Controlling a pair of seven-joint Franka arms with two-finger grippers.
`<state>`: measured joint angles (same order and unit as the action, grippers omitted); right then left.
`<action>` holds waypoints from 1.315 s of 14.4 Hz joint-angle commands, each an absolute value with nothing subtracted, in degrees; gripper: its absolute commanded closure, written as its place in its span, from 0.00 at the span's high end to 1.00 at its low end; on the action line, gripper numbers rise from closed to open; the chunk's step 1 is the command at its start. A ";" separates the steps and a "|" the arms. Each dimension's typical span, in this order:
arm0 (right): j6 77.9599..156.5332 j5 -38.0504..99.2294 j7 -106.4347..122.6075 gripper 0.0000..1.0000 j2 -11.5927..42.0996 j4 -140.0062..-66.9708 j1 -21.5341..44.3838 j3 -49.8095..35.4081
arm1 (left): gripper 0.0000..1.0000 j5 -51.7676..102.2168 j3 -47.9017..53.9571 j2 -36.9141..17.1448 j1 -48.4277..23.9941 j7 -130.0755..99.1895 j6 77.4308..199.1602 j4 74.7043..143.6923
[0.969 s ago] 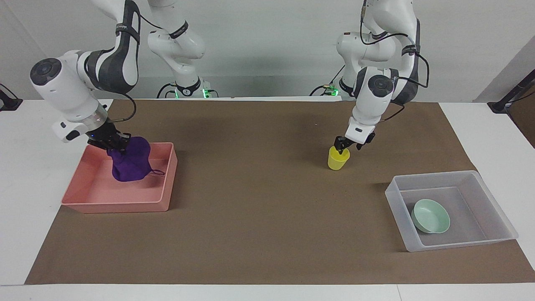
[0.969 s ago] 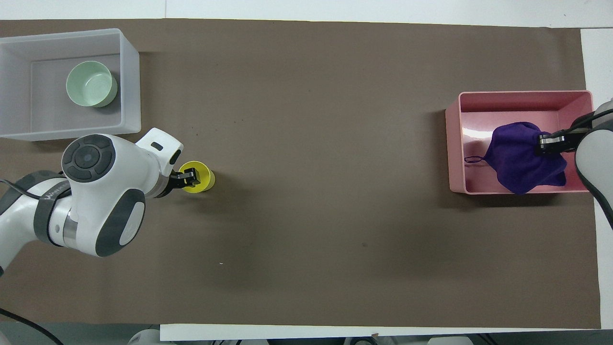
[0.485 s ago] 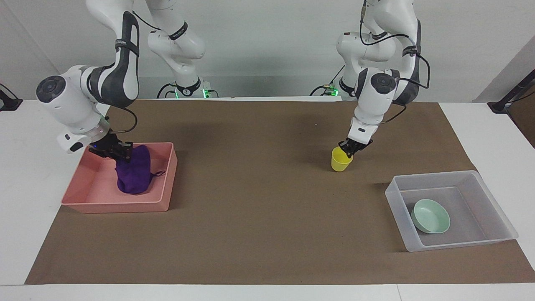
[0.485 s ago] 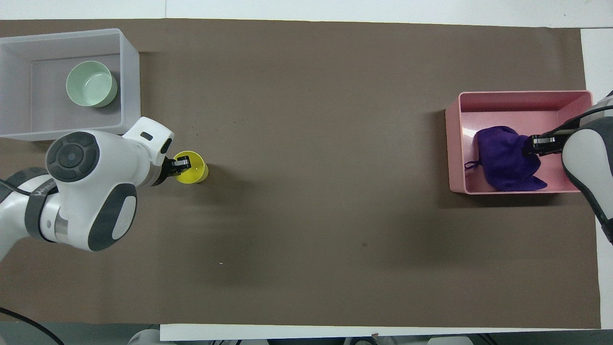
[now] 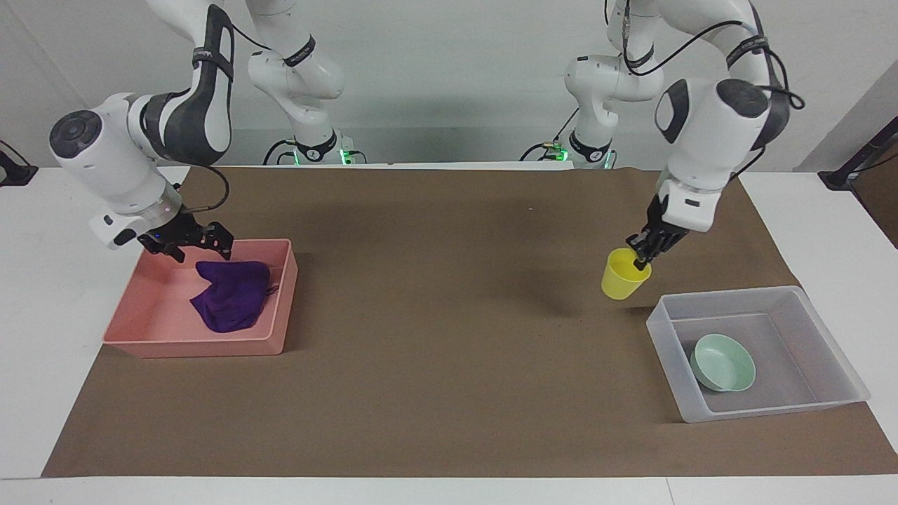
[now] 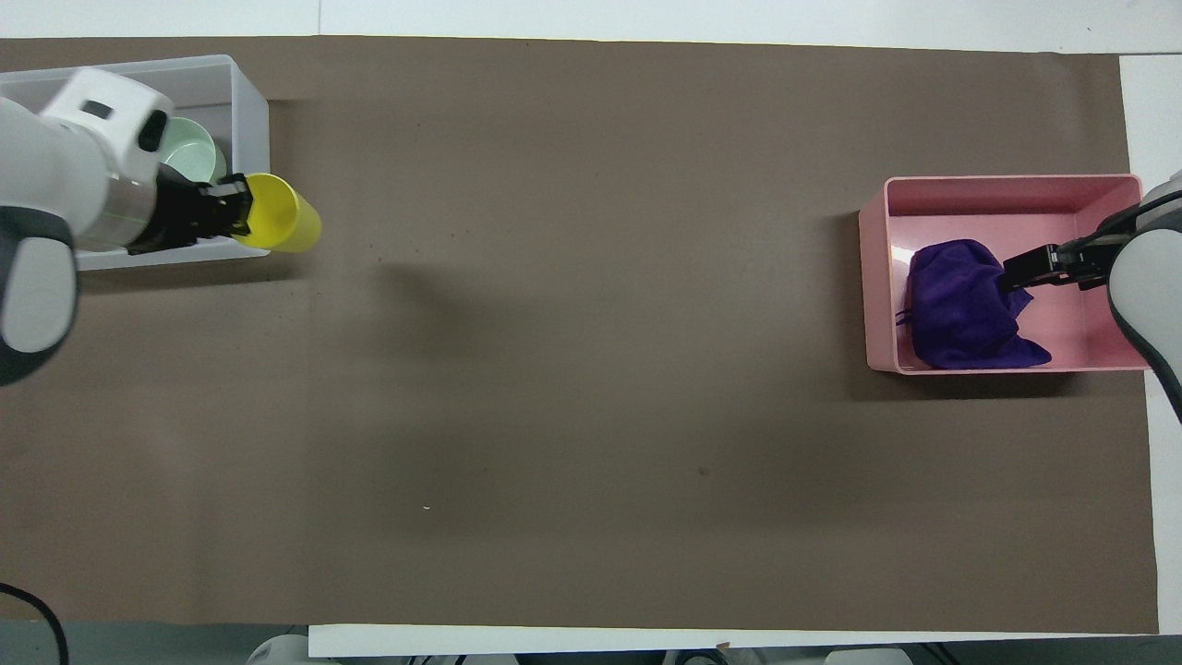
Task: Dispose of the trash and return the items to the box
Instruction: 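Carry the yellow cup into the green bowl in the clear box, then open the left gripper and withdraw it from the yellow cup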
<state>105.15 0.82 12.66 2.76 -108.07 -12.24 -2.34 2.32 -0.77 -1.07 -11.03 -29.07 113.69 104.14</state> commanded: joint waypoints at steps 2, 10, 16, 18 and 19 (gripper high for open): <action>97.93 1.23 13.62 0.99 1.67 -102.59 -9.85 -2.90 | 0.00 2.73 -0.97 -9.73 -1.86 -27.16 114.07 96.87; 80.80 1.14 12.83 0.99 1.31 -89.23 -7.29 -3.43 | 0.00 2.46 -1.14 -24.87 2.99 -27.25 119.87 88.05; 76.55 1.49 10.38 0.99 0.18 -88.07 -7.03 -3.95 | 0.00 2.46 -1.14 -25.66 3.52 -26.98 127.07 95.70; 76.90 1.58 10.20 0.99 -0.35 -88.15 -7.12 -4.92 | 0.49 2.46 -1.14 -25.40 3.51 -23.93 127.01 96.24; 76.99 1.58 9.85 0.99 -0.44 -88.24 -7.12 -4.92 | 0.78 2.46 -1.14 -25.31 3.34 -23.21 126.04 95.81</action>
